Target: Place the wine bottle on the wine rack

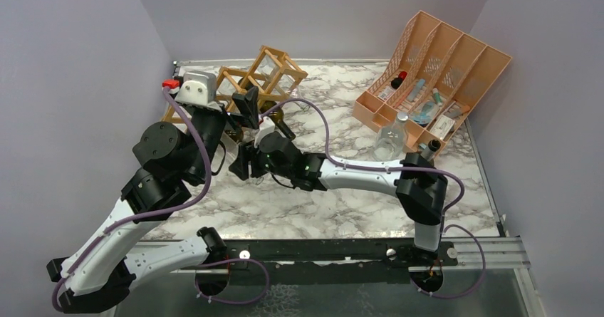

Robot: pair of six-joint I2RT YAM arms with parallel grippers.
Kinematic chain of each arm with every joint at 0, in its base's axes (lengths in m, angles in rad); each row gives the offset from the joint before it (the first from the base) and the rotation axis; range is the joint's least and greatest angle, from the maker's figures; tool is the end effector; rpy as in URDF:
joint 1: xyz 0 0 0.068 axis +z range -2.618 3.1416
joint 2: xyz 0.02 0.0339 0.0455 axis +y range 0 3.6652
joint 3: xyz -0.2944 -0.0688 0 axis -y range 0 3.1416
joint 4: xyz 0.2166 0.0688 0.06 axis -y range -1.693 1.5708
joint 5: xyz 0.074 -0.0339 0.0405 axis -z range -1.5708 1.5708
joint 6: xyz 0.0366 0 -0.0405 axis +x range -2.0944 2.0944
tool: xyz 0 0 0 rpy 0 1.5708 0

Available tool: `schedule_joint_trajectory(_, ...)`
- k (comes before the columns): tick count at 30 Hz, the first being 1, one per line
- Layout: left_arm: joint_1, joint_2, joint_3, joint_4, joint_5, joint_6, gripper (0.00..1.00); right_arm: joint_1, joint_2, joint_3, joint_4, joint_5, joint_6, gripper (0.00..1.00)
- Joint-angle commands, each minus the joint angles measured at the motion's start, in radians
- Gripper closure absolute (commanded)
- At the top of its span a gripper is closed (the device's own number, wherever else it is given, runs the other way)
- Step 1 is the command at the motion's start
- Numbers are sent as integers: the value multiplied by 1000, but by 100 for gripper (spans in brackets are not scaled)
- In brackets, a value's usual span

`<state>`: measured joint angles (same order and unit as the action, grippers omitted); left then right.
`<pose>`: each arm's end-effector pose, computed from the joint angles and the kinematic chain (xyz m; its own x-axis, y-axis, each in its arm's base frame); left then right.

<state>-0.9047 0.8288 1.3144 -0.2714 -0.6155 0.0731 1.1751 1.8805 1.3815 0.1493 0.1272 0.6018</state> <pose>0.0698 -0.0547 0.5067 0.1524 -0.0974 -0.9835 0.2830 0.9578 -0.0510 0.1709 0.3971 0.3051 -0.6010 0.0181 -0.7990 -0.6418 0.5848 0.4960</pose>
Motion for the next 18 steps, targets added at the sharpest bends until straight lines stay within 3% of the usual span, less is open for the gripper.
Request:
schedule_joint_trajectory(1,-1,-8,6,-5,-27,19,1,7,44,97,82,59,30,99)
schedule_joint_trajectory(13,0,-20,18,-16,-27,31,1,7,240,342,58,152,99,99)
schedule_joint_trajectory(18,-1,-22,19,-25,-32,31,1,7,317,461,30,159,94,94)
